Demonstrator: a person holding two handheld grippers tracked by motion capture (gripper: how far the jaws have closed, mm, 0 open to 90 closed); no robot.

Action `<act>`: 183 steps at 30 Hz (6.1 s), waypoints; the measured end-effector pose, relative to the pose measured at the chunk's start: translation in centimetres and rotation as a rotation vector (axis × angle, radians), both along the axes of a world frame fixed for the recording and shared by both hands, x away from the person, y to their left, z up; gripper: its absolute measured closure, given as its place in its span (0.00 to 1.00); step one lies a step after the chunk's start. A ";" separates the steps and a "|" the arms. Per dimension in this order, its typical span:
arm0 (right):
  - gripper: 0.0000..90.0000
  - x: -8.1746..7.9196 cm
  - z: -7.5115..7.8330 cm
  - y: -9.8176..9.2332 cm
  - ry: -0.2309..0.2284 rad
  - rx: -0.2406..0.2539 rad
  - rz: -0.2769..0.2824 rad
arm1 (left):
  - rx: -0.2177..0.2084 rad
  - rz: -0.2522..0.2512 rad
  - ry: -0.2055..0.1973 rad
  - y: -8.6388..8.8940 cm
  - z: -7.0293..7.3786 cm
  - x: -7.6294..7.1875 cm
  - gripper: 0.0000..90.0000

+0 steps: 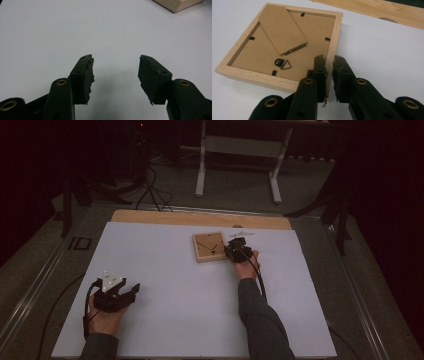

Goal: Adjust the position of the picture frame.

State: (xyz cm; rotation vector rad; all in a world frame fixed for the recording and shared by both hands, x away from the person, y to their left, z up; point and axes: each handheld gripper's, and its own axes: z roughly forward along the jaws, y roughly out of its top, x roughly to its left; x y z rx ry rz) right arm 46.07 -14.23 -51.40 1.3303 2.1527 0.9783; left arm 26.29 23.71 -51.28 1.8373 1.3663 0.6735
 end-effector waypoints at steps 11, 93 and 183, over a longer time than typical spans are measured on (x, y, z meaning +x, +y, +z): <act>0.90 -1.1 0.0 1.1 -0.021 -0.031 0.053 | 0.001 0.000 -0.003 0.0 0.0 -0.1 0.51; 0.86 -11.4 1.0 6.8 -0.085 -0.074 0.601 | 0.029 -0.066 0.027 -0.8 -0.3 0.6 0.66; 1.00 -17.3 -1.0 5.2 0.035 -0.067 0.653 | 0.045 -0.288 0.104 -7.5 -2.3 2.9 0.98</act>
